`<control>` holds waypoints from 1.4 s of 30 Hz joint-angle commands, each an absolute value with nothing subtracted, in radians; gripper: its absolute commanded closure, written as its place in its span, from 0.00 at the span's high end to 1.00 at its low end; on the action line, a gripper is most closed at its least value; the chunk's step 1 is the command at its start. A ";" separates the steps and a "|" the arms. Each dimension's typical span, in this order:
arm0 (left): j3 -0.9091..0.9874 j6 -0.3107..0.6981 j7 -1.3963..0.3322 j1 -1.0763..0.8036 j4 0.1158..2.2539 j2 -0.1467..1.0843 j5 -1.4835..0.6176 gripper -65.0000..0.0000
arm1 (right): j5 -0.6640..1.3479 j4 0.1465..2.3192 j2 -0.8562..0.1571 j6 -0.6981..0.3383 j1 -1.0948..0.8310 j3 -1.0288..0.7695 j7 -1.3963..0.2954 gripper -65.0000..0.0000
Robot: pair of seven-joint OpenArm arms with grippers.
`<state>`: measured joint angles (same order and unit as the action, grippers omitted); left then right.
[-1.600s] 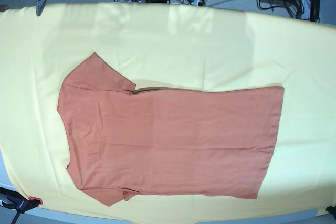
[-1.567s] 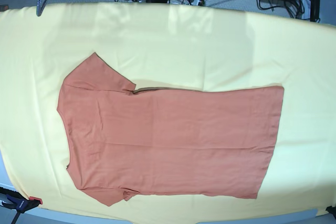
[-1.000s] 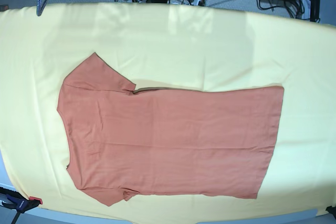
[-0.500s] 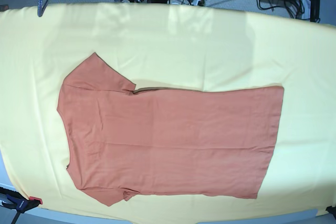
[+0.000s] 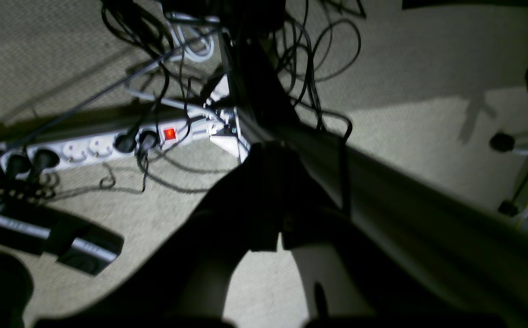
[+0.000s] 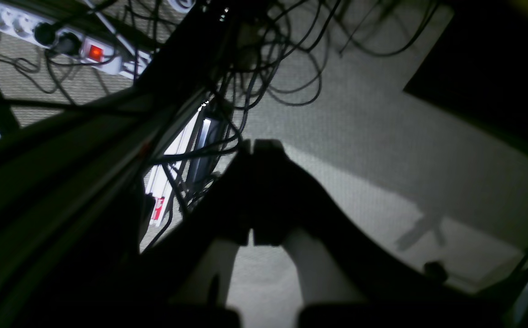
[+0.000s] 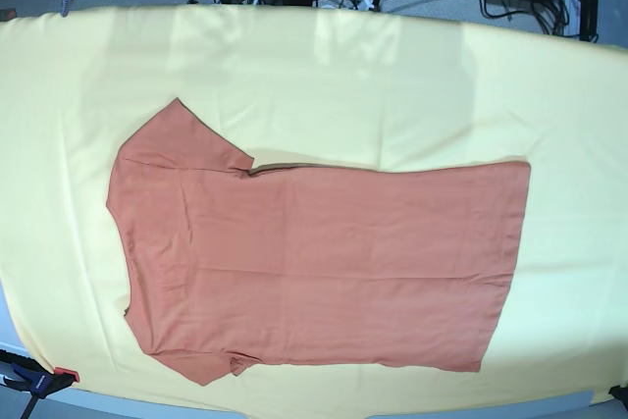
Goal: Fold the T-shirt properly
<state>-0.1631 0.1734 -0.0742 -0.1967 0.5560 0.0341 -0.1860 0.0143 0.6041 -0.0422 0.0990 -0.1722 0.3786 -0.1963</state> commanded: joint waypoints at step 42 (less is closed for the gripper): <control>-0.078 0.141 -0.466 -1.019 1.820 0.579 -0.187 0.00 | -0.068 1.854 -0.537 0.074 -1.123 0.371 -0.567 0.00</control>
